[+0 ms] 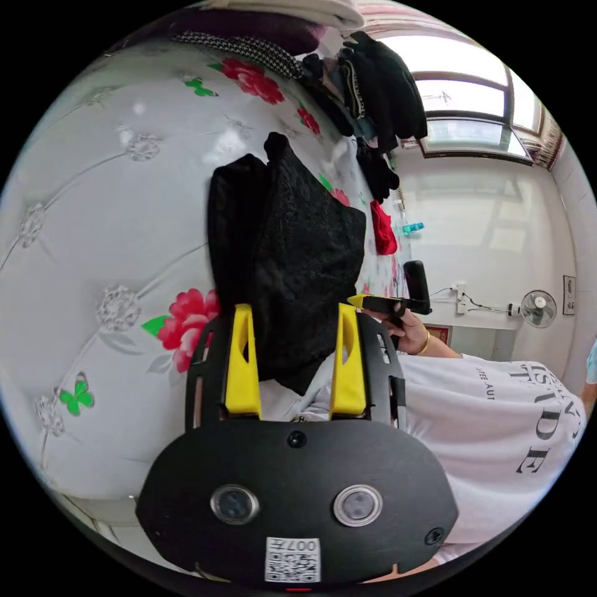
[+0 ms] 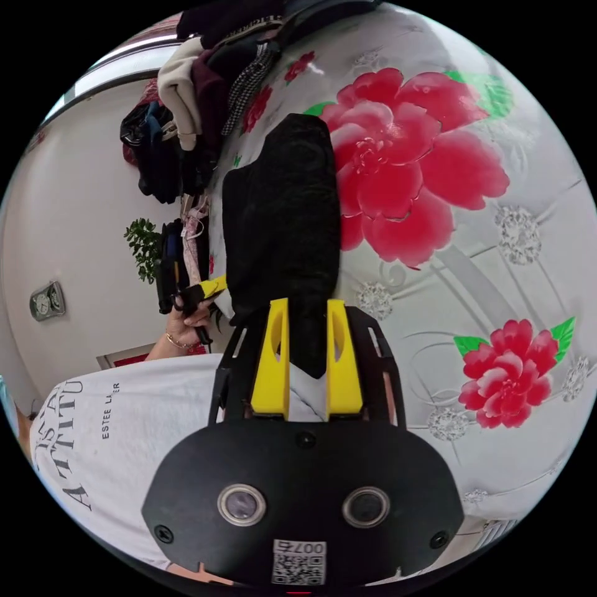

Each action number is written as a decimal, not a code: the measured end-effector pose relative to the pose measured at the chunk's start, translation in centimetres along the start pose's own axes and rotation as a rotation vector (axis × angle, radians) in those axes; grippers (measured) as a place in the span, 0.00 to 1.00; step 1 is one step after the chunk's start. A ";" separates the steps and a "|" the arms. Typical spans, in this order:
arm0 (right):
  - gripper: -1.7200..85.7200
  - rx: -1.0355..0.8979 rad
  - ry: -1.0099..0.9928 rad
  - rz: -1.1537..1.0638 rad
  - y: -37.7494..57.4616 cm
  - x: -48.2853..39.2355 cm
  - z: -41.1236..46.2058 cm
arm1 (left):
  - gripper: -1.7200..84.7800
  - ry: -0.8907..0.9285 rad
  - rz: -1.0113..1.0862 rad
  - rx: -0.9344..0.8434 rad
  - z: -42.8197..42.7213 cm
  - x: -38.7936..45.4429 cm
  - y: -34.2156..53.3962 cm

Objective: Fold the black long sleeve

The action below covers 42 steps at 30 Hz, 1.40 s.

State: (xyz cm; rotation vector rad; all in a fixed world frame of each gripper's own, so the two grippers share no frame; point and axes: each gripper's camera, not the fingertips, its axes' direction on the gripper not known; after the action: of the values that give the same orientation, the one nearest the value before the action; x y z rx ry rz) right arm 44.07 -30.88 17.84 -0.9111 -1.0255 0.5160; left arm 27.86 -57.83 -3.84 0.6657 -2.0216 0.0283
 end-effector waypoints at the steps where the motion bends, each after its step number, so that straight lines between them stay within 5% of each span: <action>1: 0.09 -0.006 -0.011 0.002 -0.1 0.1 -0.1 | 0.15 -0.016 -0.013 -0.018 0.6 -0.2 -0.8; 13: 0.05 0.098 -0.054 -0.112 -1.9 -1.6 -14.5 | 0.09 0.111 0.085 -0.007 3.2 11.4 -8.4; 23: 0.05 0.448 0.238 -0.248 1.5 -5.9 -39.1 | 0.09 0.241 0.478 0.079 13.1 33.7 -20.4; 27: 0.05 0.519 0.383 -0.074 3.9 -2.9 -43.0 | 0.09 0.228 0.534 0.012 20.0 37.6 -21.0; 31: 0.06 0.534 0.571 0.132 5.2 0.9 -40.4 | 0.12 0.009 0.568 -0.133 26.3 35.1 -17.4; 36: 0.06 0.447 0.542 0.001 5.9 -0.4 -26.4 | 0.13 -0.295 0.503 -0.222 25.2 25.5 -9.8; 42: 0.05 0.071 0.450 -0.115 3.9 -6.1 -6.4 | 0.12 -0.554 0.075 0.026 12.5 14.2 0.3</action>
State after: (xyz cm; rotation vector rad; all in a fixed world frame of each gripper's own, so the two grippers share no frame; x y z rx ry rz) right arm 47.20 -35.83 10.18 -0.8495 -0.6410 0.2327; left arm 12.30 -67.41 1.12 0.6626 -2.5811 -0.0964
